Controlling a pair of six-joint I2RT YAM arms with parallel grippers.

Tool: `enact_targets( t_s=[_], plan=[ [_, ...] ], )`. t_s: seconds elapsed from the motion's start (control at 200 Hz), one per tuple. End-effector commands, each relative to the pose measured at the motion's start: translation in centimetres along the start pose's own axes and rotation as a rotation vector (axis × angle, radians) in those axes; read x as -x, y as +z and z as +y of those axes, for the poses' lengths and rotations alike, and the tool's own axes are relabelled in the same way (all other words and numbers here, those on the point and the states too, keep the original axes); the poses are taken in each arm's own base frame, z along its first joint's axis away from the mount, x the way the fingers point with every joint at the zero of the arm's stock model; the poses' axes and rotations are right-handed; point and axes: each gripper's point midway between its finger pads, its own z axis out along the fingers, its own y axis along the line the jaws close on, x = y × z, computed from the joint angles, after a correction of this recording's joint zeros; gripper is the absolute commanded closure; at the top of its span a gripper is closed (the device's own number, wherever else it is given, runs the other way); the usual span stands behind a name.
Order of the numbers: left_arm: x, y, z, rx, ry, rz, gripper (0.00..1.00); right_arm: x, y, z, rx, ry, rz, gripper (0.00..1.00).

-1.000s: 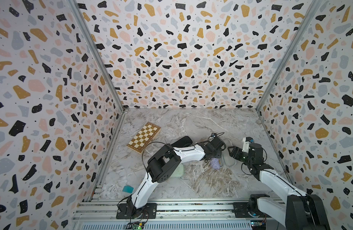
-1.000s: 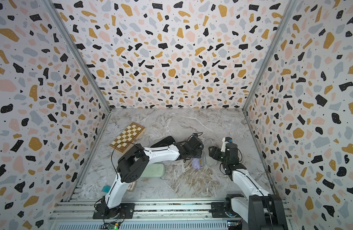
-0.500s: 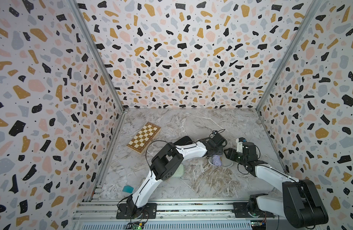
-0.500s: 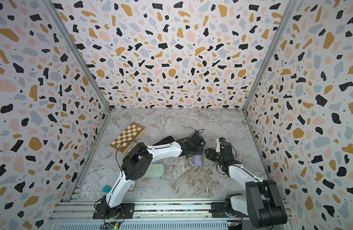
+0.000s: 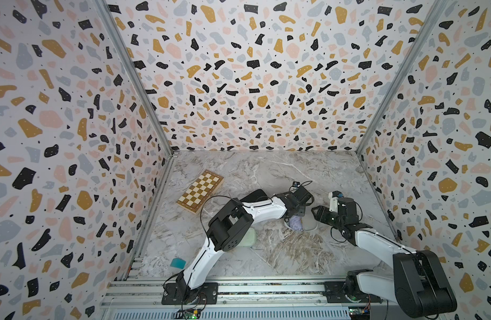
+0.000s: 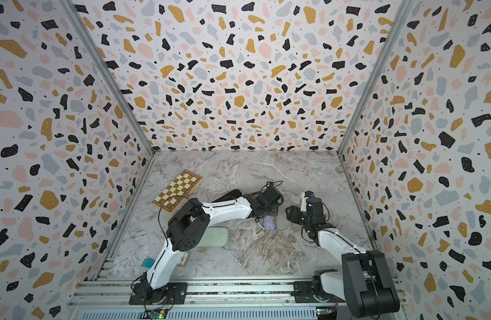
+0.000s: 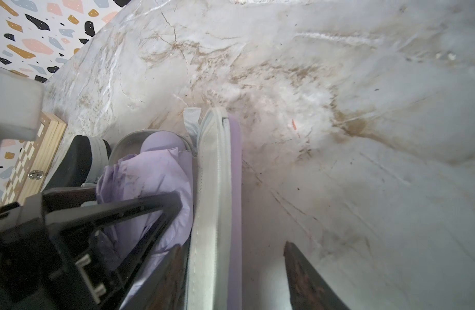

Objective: Put umbrellas into zippered umbrella sleeves
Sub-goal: Place the umbrella in the umbrella sleeve.

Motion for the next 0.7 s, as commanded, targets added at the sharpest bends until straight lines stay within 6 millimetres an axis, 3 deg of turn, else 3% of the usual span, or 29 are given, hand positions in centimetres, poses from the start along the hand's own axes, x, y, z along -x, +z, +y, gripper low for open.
enact_targets(
  t_s=[0.0,0.125,0.24,0.501,0.691],
  plan=[
    [2.3,-2.9,-1.0,-0.067,0.006,-0.048,0.54,1.8,-0.4,1.2,0.024,-0.033,-0.046,0.40],
    [3.0,-4.4,-1.3,-0.095,0.009,-0.076,0.54,1.7,-0.2,1.2,0.025,-0.035,-0.040,0.41],
    [3.5,-4.7,-0.3,-0.042,0.026,-0.080,0.55,1.7,-0.3,1.3,0.029,-0.036,-0.041,0.41],
    [2.5,-2.4,0.5,0.015,0.071,-0.012,0.56,1.8,-0.4,1.5,0.042,-0.040,-0.046,0.41],
    [2.0,-1.0,2.2,0.107,0.085,-0.006,0.56,1.9,-0.6,1.5,0.040,-0.041,-0.055,0.41]
  ],
)
